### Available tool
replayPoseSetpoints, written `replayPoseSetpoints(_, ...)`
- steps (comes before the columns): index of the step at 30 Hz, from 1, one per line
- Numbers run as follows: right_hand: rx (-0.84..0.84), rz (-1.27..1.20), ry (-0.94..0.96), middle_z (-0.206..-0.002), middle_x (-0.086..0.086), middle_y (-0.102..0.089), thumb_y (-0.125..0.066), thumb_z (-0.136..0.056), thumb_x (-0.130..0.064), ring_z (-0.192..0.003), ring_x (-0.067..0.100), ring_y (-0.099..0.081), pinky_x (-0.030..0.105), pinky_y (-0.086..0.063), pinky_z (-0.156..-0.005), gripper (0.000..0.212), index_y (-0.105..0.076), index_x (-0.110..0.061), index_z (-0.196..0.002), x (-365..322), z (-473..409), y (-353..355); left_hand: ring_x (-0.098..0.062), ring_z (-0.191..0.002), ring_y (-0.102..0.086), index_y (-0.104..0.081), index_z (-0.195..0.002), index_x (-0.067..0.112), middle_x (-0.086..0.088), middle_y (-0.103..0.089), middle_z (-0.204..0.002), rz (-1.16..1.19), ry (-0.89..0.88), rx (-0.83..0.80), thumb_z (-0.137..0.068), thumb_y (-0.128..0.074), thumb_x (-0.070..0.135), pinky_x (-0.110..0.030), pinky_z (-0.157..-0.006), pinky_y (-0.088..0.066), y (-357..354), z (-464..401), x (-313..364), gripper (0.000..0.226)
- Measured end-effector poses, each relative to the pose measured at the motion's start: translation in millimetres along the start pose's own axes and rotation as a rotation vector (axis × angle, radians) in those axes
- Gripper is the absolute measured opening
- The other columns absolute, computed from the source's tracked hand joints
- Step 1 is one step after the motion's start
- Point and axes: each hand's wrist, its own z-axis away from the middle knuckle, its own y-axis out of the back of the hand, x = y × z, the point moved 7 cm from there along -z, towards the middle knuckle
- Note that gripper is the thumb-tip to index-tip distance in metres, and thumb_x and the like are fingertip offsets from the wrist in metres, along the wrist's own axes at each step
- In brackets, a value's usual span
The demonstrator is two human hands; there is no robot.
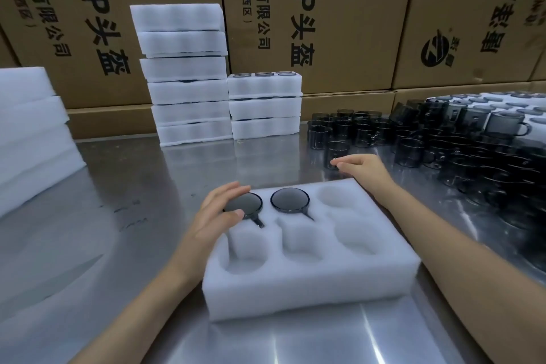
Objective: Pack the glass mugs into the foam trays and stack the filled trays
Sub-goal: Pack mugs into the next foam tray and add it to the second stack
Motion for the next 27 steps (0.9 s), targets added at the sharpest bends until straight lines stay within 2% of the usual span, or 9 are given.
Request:
replayPoseSetpoints(4,0.019,-0.061,-0.004,-0.08,-0.011,-0.071,-0.066,-0.086,-0.017,-0.068,-0.006,-0.063,0.009,-0.045,-0.056,0.01,-0.076,-0.018,-0.083,-9,43,14,0.021,-0.115,-0.037,-0.061,-0.113,0.027,0.012,-0.044,-0.136,0.037,0.016,0.012,-0.088,-0.056,0.011,0.006,-0.083,-0.028,0,4,2,0.03)
replayPoseSetpoints(7,0.051,-0.066,-0.003,-0.072,-0.005,-0.068,-0.069,-0.085,-0.028,-0.058,-0.001,-0.061,0.01,-0.043,-0.051,0.016,-0.068,-0.014,-0.077,-9,66,24,0.004,-0.121,-0.04,-0.061,-0.114,0.023,0.008,-0.043,-0.138,0.032,0.024,0.019,-0.089,-0.056,0.009,0.006,-0.084,-0.029,0,6,4,0.029)
replayPoseSetpoints(9,0.095,-0.024,0.0,-0.082,-0.003,-0.064,-0.07,-0.083,-0.034,-0.068,0.003,-0.06,0.015,-0.044,-0.057,0.024,-0.061,-0.013,-0.09,-8,74,29,0.001,-0.123,-0.037,-0.061,-0.113,0.022,0.008,-0.043,-0.138,0.029,0.031,0.023,-0.092,-0.05,0.003,0.005,-0.084,-0.029,0,7,5,0.031)
replayPoseSetpoints(11,0.103,0.06,0.002,-0.106,-0.002,-0.053,-0.068,-0.084,-0.038,-0.091,0.01,-0.054,0.021,-0.042,-0.071,0.04,-0.053,-0.019,-0.116,-10,76,30,0.001,-0.124,-0.036,-0.061,-0.113,0.021,0.008,-0.042,-0.138,0.025,0.032,0.024,-0.092,-0.049,0.002,0.001,-0.086,-0.029,0,9,6,0.031)
replayPoseSetpoints(14,-0.03,0.121,0.019,-0.132,-0.005,-0.035,-0.061,-0.09,-0.036,-0.116,0.016,-0.045,0.032,-0.04,-0.092,0.055,-0.039,-0.031,-0.139,-14,75,20,0.001,-0.123,-0.037,-0.062,-0.112,0.021,0.008,-0.042,-0.138,0.045,0.041,0.026,-0.092,-0.049,0.002,-0.01,-0.091,-0.029,0,10,7,0.03)
replayPoseSetpoints(16,-0.098,0.097,0.021,-0.137,-0.005,-0.044,-0.058,-0.092,-0.031,-0.126,0.017,-0.045,0.034,-0.041,-0.096,0.041,-0.048,-0.031,-0.132,-14,75,15,0.001,-0.123,-0.037,-0.062,-0.11,0.022,0.007,-0.042,-0.138,0.05,0.046,0.029,-0.092,-0.049,0.002,-0.013,-0.093,-0.029,-1,11,7,0.03)
replayPoseSetpoints(19,-0.021,0.044,0.045,-0.111,-0.003,-0.062,-0.063,-0.089,-0.028,-0.112,0.019,-0.056,0.035,-0.047,-0.088,0.012,-0.062,-0.025,-0.101,-12,76,19,0.0,-0.124,-0.036,-0.062,-0.109,0.022,0.006,-0.042,-0.139,0.04,0.042,0.028,-0.091,-0.05,0.003,-0.016,-0.096,-0.026,0,10,7,0.029)
replayPoseSetpoints(23,0.244,0.009,0.145,-0.084,-0.001,-0.061,-0.064,-0.087,-0.027,-0.085,0.02,-0.059,0.035,-0.05,-0.074,0.012,-0.057,-0.019,-0.083,-31,86,44,0.001,-0.124,-0.037,-0.063,-0.106,0.026,0.01,-0.042,-0.136,0.058,0.044,0.011,-0.073,-0.055,0.026,-0.008,-0.089,-0.031,-2,12,9,0.034)
replayPoseSetpoints(27,0.217,-0.101,0.287,-0.085,0.004,-0.062,-0.062,-0.089,-0.022,-0.087,0.021,-0.061,0.036,-0.049,-0.081,0.013,-0.055,-0.015,-0.082,-69,99,54,0.0,-0.126,-0.036,-0.063,-0.107,0.025,0.01,-0.042,-0.137,0.046,0.052,0.004,-0.069,-0.05,0.029,-0.008,-0.091,-0.029,-1,11,9,0.04)
